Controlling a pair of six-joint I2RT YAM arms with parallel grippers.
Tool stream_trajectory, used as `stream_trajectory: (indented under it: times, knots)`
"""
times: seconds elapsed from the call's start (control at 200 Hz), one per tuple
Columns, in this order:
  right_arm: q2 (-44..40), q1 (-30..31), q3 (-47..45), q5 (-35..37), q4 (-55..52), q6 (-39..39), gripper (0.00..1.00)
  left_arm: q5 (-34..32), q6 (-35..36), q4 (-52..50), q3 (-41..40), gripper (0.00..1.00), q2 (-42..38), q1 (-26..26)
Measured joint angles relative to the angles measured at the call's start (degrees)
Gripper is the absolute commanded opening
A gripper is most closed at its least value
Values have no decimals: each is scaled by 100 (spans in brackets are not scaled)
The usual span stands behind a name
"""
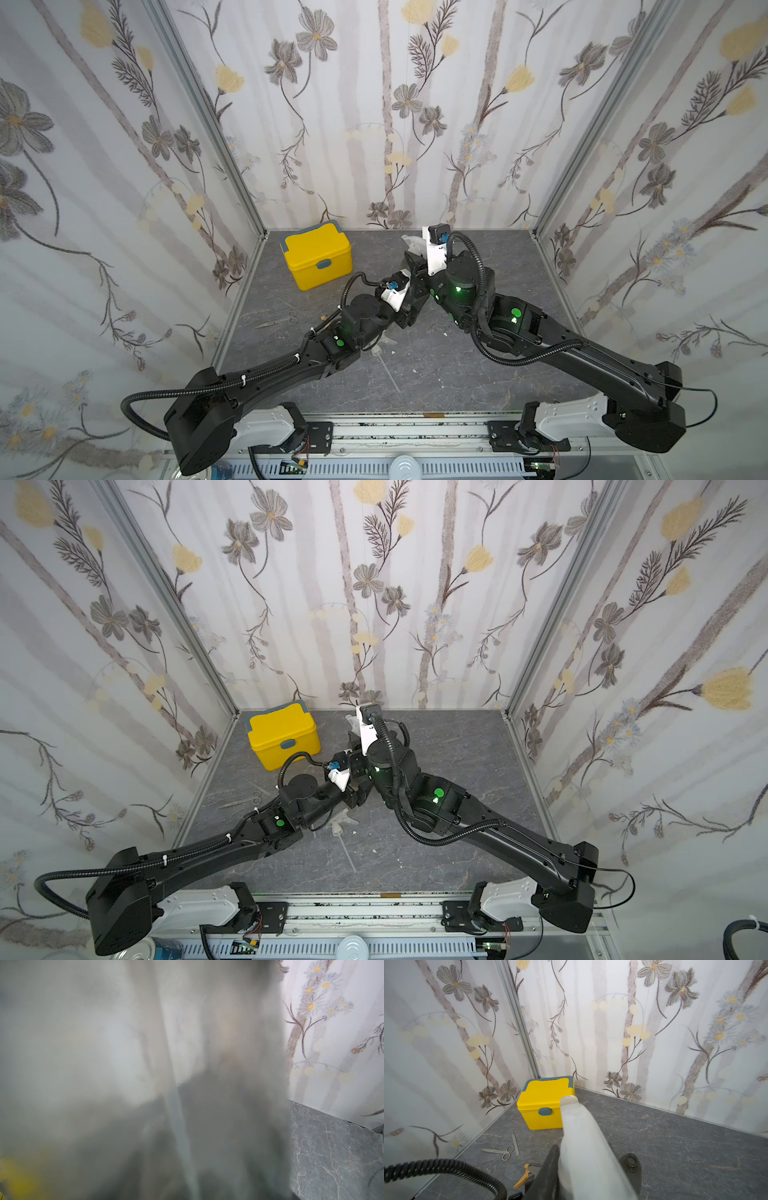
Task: Attach spray nozzles to spray bottles
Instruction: Screw the spray nozzle on the spray bottle, then place the spray bottle at the center of the board.
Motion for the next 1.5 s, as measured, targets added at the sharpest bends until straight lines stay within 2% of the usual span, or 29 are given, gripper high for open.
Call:
stream_trajectory:
  times: [0.08, 0.215, 0.315, 0.355, 0.4, 0.53, 0.674, 0.809, 0.949, 1.204, 1.344, 1.504]
  knots:
    - [13, 31, 0, 118, 20, 66, 12, -9, 17, -2, 0, 72, -4, 0]
    - [28, 68, 0, 245, 39, 173, 21, -42, 55, -9, 0, 72, -4, -2]
    - [63, 105, 0, 343, 90, 201, 33, -81, 59, -15, 0, 72, -4, -2]
    - [72, 105, 2, 348, 105, 216, 44, -98, 66, -15, 0, 72, -4, -2]
    - [72, 105, 11, 339, 105, 264, 51, -142, 76, -4, 0, 72, -4, -4]
    - [-94, 94, 74, -101, -155, 297, 65, -326, 81, 22, 0, 72, -4, 7]
    - [-398, -92, 240, -529, -507, 229, 71, -256, 118, 146, 33, 72, -4, -9]
    - [-538, -326, 317, -872, -605, 190, 71, -262, 122, 136, 33, 72, -2, 0]
    - [-439, -553, 400, -1139, -695, 190, 66, -251, 122, 136, 33, 72, 22, -4]
    - [-96, -833, 468, -1707, -734, 195, 49, -208, 125, 133, 33, 72, 26, -4]
    - [-61, -918, 455, -1971, -708, 192, 37, -199, 146, 122, 33, 72, 26, -4]
    - [-57, -999, 352, -2070, -647, 186, 28, -186, 142, -4, 33, 77, 26, -2]
